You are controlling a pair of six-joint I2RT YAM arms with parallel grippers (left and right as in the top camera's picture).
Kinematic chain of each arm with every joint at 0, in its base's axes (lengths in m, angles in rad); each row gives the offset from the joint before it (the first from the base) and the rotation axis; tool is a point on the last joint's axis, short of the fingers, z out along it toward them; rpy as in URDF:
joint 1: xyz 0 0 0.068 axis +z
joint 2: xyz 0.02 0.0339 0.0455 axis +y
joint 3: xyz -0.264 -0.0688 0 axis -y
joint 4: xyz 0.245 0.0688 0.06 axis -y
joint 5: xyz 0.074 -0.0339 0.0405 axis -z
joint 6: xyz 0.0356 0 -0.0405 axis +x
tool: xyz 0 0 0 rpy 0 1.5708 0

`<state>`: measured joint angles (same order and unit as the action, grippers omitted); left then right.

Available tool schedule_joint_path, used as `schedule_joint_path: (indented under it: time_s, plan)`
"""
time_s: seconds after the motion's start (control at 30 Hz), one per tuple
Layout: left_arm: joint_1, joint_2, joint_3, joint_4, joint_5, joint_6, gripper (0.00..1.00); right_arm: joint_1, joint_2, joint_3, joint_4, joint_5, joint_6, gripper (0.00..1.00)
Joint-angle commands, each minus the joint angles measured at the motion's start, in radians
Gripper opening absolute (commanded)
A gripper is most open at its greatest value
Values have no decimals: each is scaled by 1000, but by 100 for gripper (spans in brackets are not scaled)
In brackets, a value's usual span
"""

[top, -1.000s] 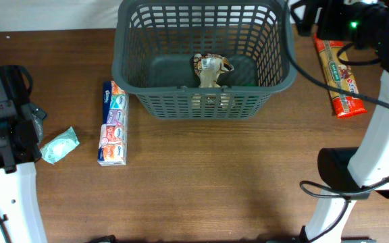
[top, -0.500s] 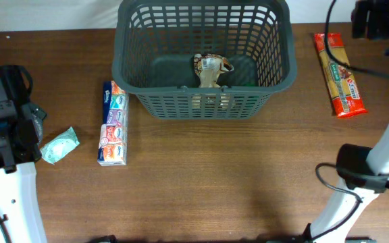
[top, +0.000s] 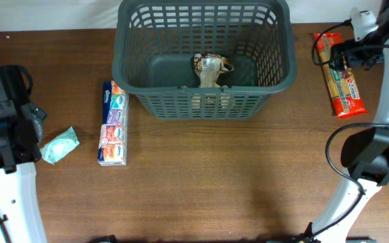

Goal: Pack container
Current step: 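Move the right gripper over the red-labelled spaghetti pack, then close the right gripper on the spaghetti pack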

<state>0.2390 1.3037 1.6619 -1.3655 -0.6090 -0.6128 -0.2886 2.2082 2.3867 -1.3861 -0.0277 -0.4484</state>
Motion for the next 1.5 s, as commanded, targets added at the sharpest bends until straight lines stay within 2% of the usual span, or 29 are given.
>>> schedule_joint_path:
  time_s: [0.0,0.13,0.33,0.53,0.7,0.93,1.2,1.47]
  plan:
    - [6,3,10,-1,4,4,99,-6,-19,-45,52,16,6,99]
    - [6,3,10,-1,4,4,99,-7,-19,-47,174,107,43,99]
    - [6,3,10,-1,4,4,99,-20,24,-47,318,119,46,99]
    - [6,3,10,-1,4,4,99,-50,101,-46,330,103,109,99]
    - [6,3,10,-1,4,4,99,-66,126,-45,355,32,105,99]
    - [6,3,10,-1,4,4,99,-74,204,-45,336,31,81,99]
    - [6,3,10,-1,4,4,99,-84,252,-45,304,13,-42,99]
    - [6,3,10,-1,4,4,99,-134,262,-45,274,70,-50,99]
